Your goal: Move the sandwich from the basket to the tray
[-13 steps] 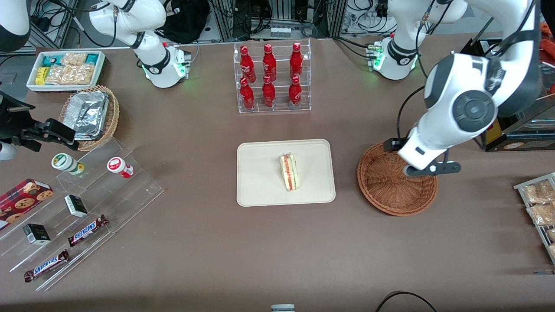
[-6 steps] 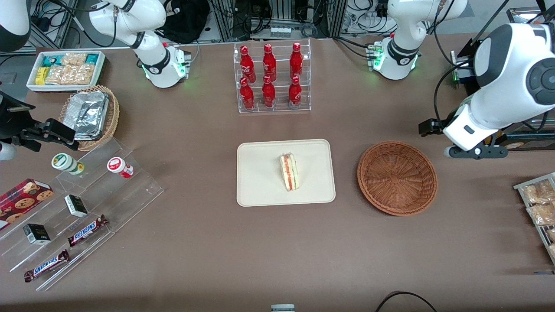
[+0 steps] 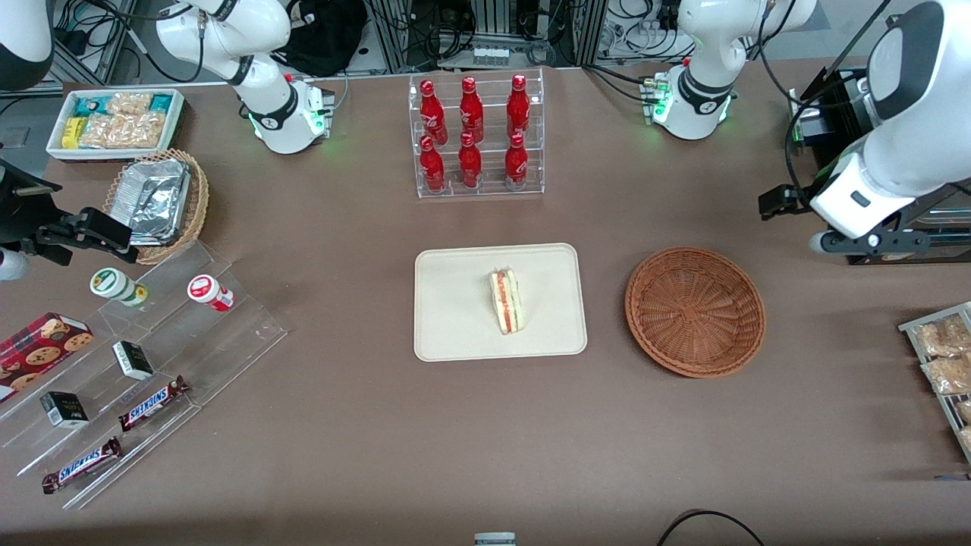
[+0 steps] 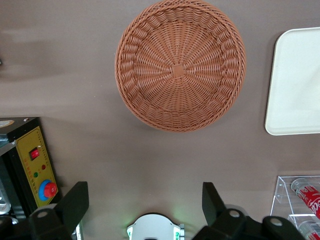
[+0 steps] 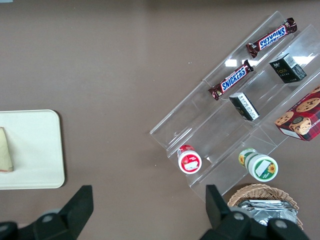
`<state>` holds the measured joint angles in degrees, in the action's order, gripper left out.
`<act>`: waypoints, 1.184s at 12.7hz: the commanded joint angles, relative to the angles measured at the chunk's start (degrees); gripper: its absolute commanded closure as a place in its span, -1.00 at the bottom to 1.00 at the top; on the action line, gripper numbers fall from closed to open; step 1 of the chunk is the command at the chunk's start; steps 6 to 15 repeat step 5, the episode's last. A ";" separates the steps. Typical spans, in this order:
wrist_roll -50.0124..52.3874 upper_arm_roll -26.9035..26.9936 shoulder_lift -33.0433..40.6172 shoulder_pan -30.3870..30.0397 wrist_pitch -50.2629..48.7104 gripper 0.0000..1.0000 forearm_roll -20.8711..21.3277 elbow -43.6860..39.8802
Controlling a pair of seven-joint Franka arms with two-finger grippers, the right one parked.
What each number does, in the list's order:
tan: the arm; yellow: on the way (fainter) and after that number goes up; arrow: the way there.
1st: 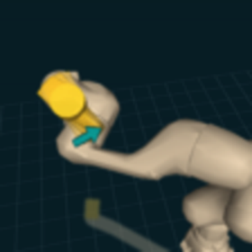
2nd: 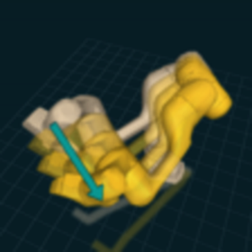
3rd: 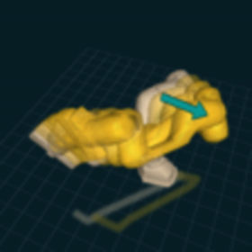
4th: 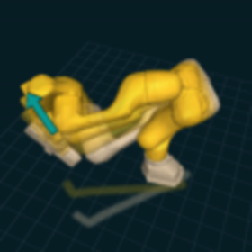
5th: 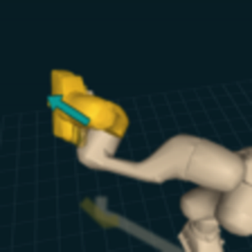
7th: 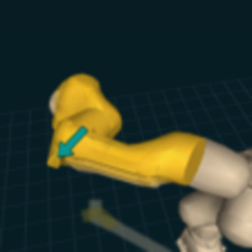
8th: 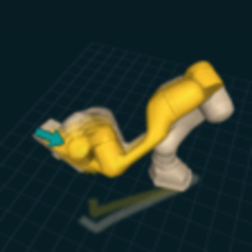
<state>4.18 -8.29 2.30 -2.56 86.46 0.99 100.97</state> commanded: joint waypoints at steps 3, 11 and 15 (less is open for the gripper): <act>-1.02 -0.41 1.57 -2.18 -6.91 -1.00 -0.38 -5.25; -1.02 0.81 1.66 -2.18 -7.09 -1.00 -0.46 -5.43; -1.02 0.81 1.66 -2.18 -7.09 -1.00 -0.46 -5.43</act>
